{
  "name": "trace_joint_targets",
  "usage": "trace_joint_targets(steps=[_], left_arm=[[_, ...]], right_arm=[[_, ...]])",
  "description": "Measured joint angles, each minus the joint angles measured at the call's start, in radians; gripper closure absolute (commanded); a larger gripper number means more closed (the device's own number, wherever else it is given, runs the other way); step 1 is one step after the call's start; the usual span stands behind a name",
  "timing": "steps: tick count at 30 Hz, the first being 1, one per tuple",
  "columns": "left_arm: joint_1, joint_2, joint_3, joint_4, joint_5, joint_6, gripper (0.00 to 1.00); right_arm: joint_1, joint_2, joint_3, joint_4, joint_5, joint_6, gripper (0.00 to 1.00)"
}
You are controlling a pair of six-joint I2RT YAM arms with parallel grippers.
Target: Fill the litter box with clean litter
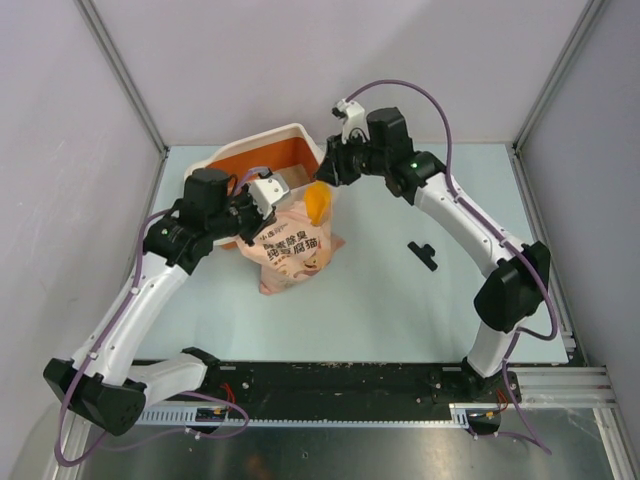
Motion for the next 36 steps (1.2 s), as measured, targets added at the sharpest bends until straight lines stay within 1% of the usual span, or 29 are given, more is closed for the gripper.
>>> trace_joint_targets(steps=[4,8,10,15,17,21,26,32,36], left_arm=[[0.000,-0.003,0.000,-0.004,0.000,-0.002,1.00],[0.001,-0.003,0.003,-0.006,0.003,-0.011,1.00],[0.000,-0.003,0.008,-0.014,0.010,-0.022,1.00],[0.000,-0.003,0.016,-0.026,0.026,-0.042,1.00],[0.000,-0.003,0.016,-0.026,0.032,-0.051,1.00],[0.000,-0.003,0.016,-0.026,0.045,-0.075,1.00],[0.000,-0.008,0.008,-0.023,0.069,-0.108,1.00],[-0.002,-0.004,0.007,-0.011,0.076,-0.130,1.00],[-0.003,0.004,0.006,0.001,0.087,-0.132,1.00]], right_arm=[[-0.024,-0.012,-0.021,0.032,-0.014,0.000,1.00],[-0.003,-0.045,-0.148,0.099,-0.004,-0.041,1.00],[0.023,-0.035,-0.172,0.082,0.029,-0.074,1.00],[0.063,-0.004,-0.154,-0.002,0.126,-0.098,1.00],[0.066,-0.008,-0.164,0.009,0.164,-0.093,1.00],[0.101,-0.050,-0.265,0.112,0.250,-0.090,1.00],[0.121,-0.077,-0.384,0.265,0.304,-0.053,1.00],[0.095,-0.077,-0.455,0.370,0.289,0.082,1.00],[0.079,-0.077,-0.512,0.444,0.228,0.159,1.00]])
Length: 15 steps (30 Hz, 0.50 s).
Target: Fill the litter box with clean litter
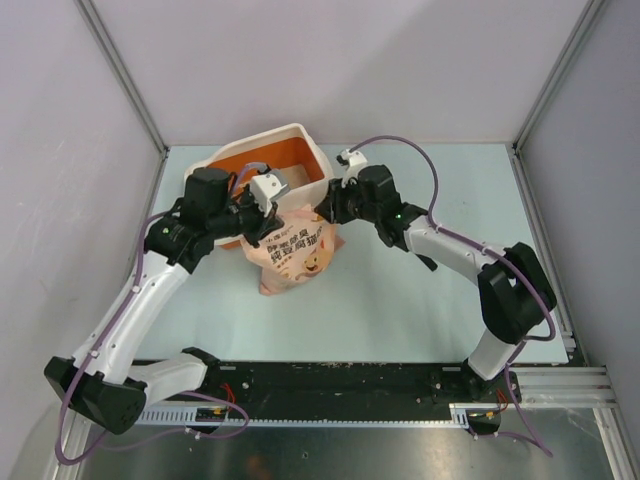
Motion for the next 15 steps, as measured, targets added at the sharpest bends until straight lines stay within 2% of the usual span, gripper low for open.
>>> trace_joint_targets(steps=[5,15], left_arm=[[-0.003,0.001,-0.019,0.026,0.024,-0.001,1.00],[-0.007,-0.013,-0.060,0.058,0.035,-0.003,1.00]], right_arm=[[-0.028,0.008,-0.089,0.139,-0.101,0.131,1.00],[-0.092,0.104,-0.125,0.330,-0.315,0.399,1.00]])
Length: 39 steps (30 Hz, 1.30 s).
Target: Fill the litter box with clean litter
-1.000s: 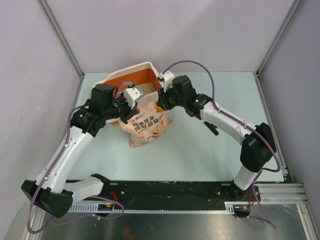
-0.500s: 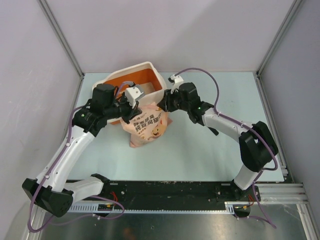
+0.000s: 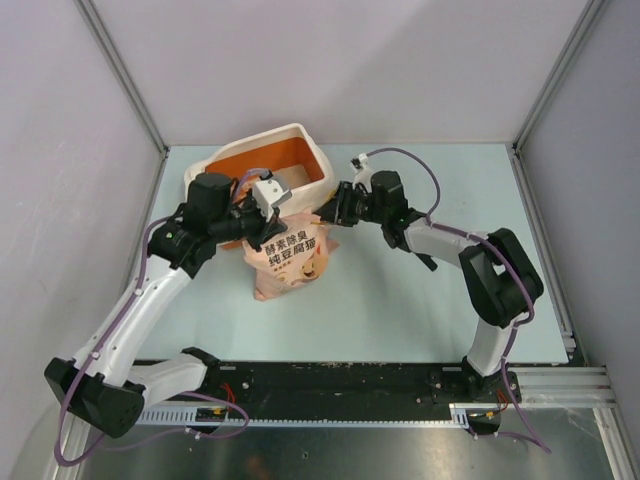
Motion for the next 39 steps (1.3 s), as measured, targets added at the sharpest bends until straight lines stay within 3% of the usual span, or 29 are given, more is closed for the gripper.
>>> trace_joint_targets(steps=[17,26,39], left_arm=[[-0.046,-0.047,-0.010,-0.015,-0.109,0.172,1.00],[-0.074,-0.046,-0.010,-0.015,-0.167,0.209,1.00],[-0.083,-0.021,0.002,-0.006,-0.183,0.225,1.00]], right_arm=[[-0.266,0.045,0.074,0.014,-0.364,0.464,1.00],[-0.294,0.071,0.074,0.047,-0.404,0.572,1.00],[-0.336,0.065,0.063,0.094,-0.449,0.593,1.00]])
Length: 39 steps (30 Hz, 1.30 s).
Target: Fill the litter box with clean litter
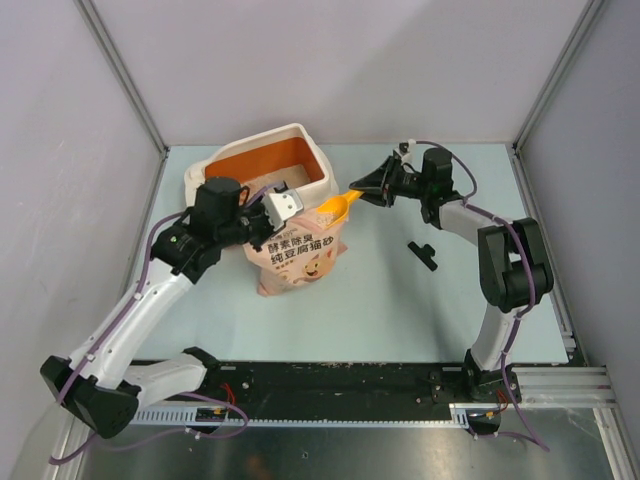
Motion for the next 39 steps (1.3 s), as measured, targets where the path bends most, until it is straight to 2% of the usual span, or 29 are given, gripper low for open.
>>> trace_joint_targets(steps=[10,18,30,34,39], left_arm=[[-0.008,0.043,0.023,0.014,0.000,0.000,1.00],[-0.009,0.050,0.034,0.009,0.010,-0.002,1.00],[-0.008,0.080,0.062,-0.006,0.021,-0.002,1.00],[-0.008,0.082,0.067,-0.013,0.023,-0.002,1.00],[-0.008,0.082,0.067,-0.022,0.024,-0.002,1.00]], right_arm=[[-0.032,-0.008,-0.008,-0.011,0.000,0.002,1.00],[-0.018,-0.110,-0.003,-0.181,0.105,-0.125,1.00],[0.010,-0.121,0.109,-0.412,0.210,-0.268,1.00],[0.039,-0.145,0.174,-0.541,0.291,-0.347,1.00],[0.055,-0.159,0.247,-0.606,0.374,-0.407,1.00]])
